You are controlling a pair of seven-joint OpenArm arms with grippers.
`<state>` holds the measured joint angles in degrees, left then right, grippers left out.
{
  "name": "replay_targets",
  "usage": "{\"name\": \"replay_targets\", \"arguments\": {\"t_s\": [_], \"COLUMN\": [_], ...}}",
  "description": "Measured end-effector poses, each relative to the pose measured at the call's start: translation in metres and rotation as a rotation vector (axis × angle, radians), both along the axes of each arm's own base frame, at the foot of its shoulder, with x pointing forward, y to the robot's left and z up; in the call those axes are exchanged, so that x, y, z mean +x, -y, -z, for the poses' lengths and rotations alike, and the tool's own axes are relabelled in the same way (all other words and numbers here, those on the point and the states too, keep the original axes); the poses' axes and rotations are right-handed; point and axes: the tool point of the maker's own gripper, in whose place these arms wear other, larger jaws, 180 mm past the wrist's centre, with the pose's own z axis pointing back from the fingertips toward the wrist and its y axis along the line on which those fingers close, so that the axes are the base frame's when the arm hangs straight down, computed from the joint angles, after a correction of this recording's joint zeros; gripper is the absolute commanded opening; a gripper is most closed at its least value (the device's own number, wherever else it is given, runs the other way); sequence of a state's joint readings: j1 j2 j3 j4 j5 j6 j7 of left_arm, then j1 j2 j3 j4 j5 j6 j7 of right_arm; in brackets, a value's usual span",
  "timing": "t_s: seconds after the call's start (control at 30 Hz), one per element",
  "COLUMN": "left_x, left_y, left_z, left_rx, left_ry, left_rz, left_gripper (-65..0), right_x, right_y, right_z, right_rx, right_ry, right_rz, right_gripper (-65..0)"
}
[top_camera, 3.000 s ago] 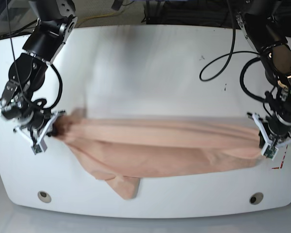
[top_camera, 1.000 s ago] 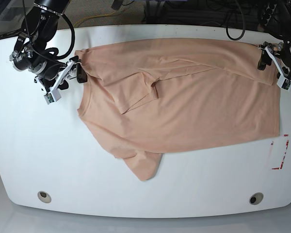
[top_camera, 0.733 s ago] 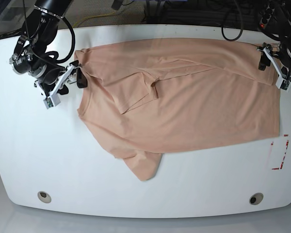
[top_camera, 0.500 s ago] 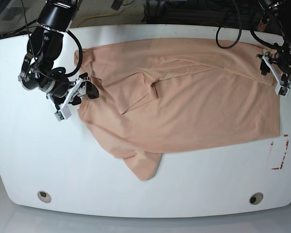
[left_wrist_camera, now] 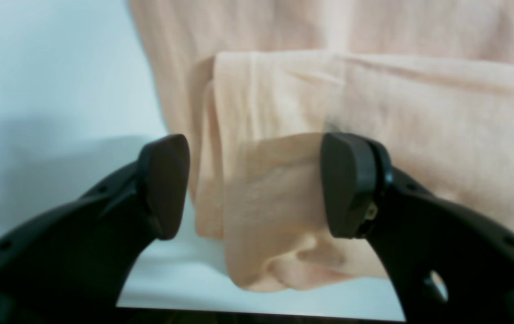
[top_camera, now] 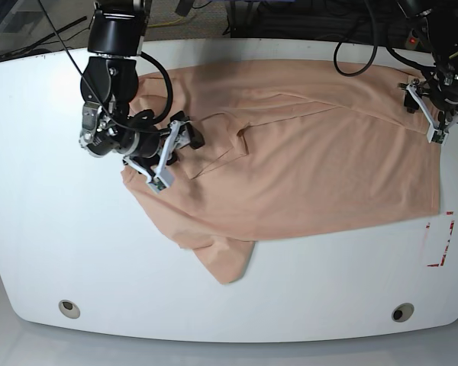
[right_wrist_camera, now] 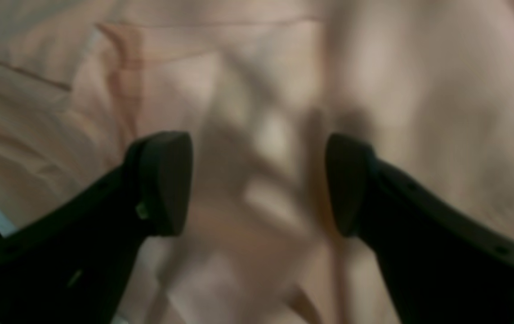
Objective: Fold the T-shirt properly
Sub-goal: 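Pinch the folded sleeve edge with the right gripper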
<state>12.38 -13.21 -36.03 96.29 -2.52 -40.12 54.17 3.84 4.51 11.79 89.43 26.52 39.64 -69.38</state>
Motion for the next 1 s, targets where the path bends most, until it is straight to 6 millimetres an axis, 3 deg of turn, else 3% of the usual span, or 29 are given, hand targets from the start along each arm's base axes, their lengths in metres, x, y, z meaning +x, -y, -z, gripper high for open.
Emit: {"name": "replay_targets", "arguments": {"t_s": [0.1, 0.27, 0.47, 0.67, 0.73, 0.87, 1.0], "left_x": [-0.002, -0.005, -0.005, -0.005, -0.005, -0.005, -0.005], "left_y": [0.000, 0.005, 0.004, 0.004, 0.004, 0.004, 0.004], "left_z": [0.004, 0.017, 0.017, 0.017, 0.017, 0.018, 0.017], "left_rx": [-0.006, -0.053, -0.060, -0.061, -0.061, -0.061, -0.061], "left_ry": [-0.009, -0.019, -0.016, -0.016, -0.016, -0.016, -0.015], "left_rz": [-0.009, -0.020, -0.022, -0.022, -0.022, -0.022, -0.023], "left_gripper": [-23.1, -23.1, -23.1, -23.1, -23.1, -23.1, -23.1], "right_x": [0.002, 0.000, 0.010, 0.010, 0.011, 0.011, 0.012], "right_y": [-0.016, -0.006, -0.013, -0.012, -0.012, -0.012, -0.012], "right_z": [0.000, 0.016, 0.010, 0.010, 0.009, 0.009, 0.009], "right_rx": [-0.006, -0.070, -0.040, -0.044, -0.043, -0.043, -0.043], "right_ry": [0.023, -0.010, 0.031, 0.034, 0.035, 0.037, 0.038], "right_rz": [-0.032, -0.013, -0.007, -0.007, -0.007, -0.009, -0.007], "right_gripper": [-20.6, -20.6, -22.4, -51.4, -55.0, -49.5, -48.5]}}
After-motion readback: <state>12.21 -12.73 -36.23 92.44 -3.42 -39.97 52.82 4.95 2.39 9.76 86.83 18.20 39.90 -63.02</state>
